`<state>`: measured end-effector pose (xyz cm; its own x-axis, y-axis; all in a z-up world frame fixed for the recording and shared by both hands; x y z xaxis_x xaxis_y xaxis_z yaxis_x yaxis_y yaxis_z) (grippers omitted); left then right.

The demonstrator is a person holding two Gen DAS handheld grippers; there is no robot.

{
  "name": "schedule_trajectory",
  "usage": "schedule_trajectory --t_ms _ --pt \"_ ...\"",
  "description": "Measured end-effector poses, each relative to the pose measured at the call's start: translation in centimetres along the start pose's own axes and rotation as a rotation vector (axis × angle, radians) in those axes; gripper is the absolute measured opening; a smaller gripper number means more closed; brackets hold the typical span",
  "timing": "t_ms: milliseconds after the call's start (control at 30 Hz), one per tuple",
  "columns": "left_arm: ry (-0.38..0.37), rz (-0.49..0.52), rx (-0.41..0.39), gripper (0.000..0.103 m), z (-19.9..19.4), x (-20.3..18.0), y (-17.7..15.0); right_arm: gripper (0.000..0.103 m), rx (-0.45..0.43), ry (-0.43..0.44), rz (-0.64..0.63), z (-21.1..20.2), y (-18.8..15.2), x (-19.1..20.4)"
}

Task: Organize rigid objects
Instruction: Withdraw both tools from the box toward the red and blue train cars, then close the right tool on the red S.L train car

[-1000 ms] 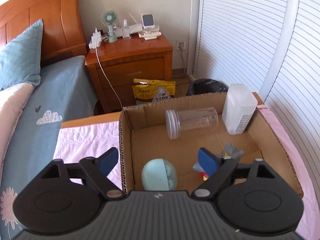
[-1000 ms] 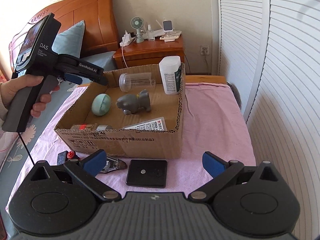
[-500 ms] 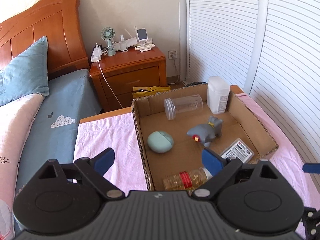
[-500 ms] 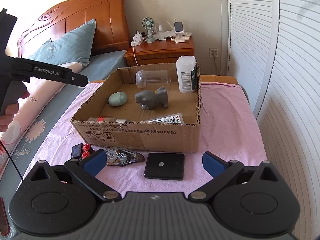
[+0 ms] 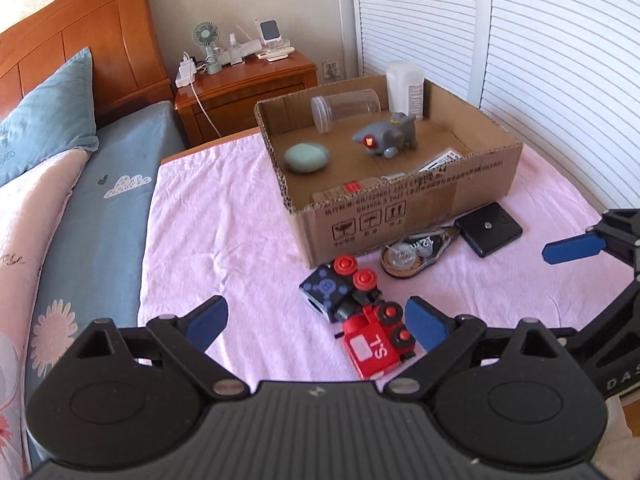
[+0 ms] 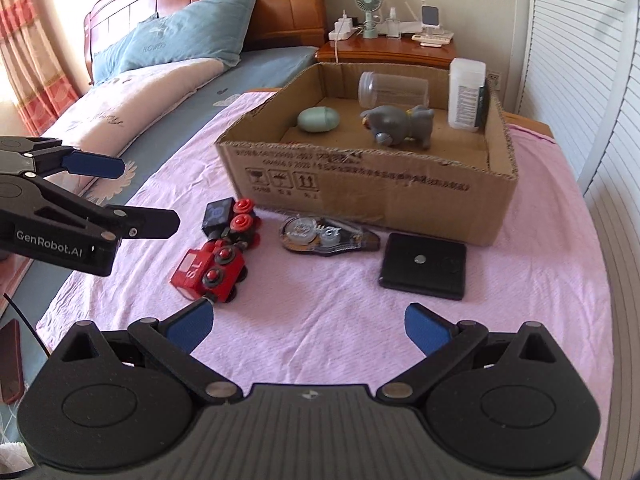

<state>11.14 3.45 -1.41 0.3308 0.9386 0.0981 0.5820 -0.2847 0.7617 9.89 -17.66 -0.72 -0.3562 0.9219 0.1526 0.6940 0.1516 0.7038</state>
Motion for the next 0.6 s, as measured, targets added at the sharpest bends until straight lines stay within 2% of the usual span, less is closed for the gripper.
schedule_trajectory --t_ms 133,300,467,600 --pt "0.006 -0.071 -0.032 0.097 -1.4 1.1 -1.7 0.103 0.036 0.021 -0.036 1.4 -0.8 2.0" --pt "0.098 -0.107 -0.105 0.099 -2.1 3.2 -3.2 0.103 0.063 0.049 -0.05 3.2 -0.8 4.3" --pt "0.122 -0.158 -0.095 0.101 -1.7 5.5 -4.6 0.103 0.069 0.051 -0.087 5.5 -0.2 6.6" --pt "0.118 -0.231 -0.081 0.101 -1.3 7.3 -5.7 0.103 0.066 0.02 -0.096 7.2 0.2 7.9"
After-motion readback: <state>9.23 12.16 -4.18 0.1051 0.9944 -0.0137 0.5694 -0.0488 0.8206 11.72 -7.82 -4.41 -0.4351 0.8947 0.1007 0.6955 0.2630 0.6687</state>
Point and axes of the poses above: each gripper's, at about its wrist camera, not at the fingertips, and z roughly the way its jaws point, x to its left, y to its top, the point moved 3 cm from there along z, roughly the way its jaws point, and after that the axes turned 9 degrees about -x, right-handed, at the moved point
